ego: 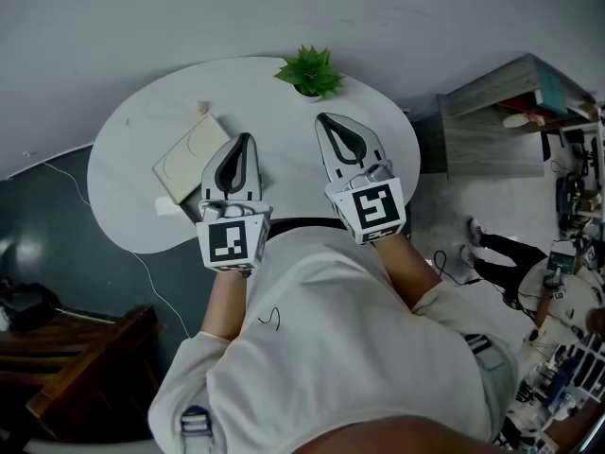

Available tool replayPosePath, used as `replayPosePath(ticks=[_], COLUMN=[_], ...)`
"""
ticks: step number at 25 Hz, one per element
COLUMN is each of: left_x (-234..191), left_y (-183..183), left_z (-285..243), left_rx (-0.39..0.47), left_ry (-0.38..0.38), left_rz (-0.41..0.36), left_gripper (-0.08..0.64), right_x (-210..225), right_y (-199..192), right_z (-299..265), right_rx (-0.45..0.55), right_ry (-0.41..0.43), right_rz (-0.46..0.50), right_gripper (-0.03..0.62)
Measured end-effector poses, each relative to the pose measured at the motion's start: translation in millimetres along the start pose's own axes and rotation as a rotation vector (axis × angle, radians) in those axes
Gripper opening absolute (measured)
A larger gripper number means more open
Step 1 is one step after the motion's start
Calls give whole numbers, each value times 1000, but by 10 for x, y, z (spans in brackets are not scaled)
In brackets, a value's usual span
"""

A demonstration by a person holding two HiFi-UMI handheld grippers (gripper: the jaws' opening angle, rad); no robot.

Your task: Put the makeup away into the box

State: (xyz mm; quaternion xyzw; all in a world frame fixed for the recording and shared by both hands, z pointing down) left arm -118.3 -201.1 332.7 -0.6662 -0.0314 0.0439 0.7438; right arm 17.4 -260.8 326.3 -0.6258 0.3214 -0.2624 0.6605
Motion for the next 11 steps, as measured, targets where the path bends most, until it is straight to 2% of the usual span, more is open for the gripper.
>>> replayPosePath(ticks=[11], left_x=[-11], left_y=[-29], left_z=[-24], left_rx=[-10], left_ry=[-10], left_rz=[3], left_gripper=[20], right_x=[-11], right_y=[-53], right_z=[-14], right_rx=[-19], right_ry=[4], right_rz=[-7], right_gripper=[-3])
Point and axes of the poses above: the fingertips, and each gripper's own axes: z backward along the fingers, x to its right, y out of its top, the point moved 4 cm from there along z, backward along the fingers, and after that the axes turned 13 degrees about x, right-handed, at the moved point
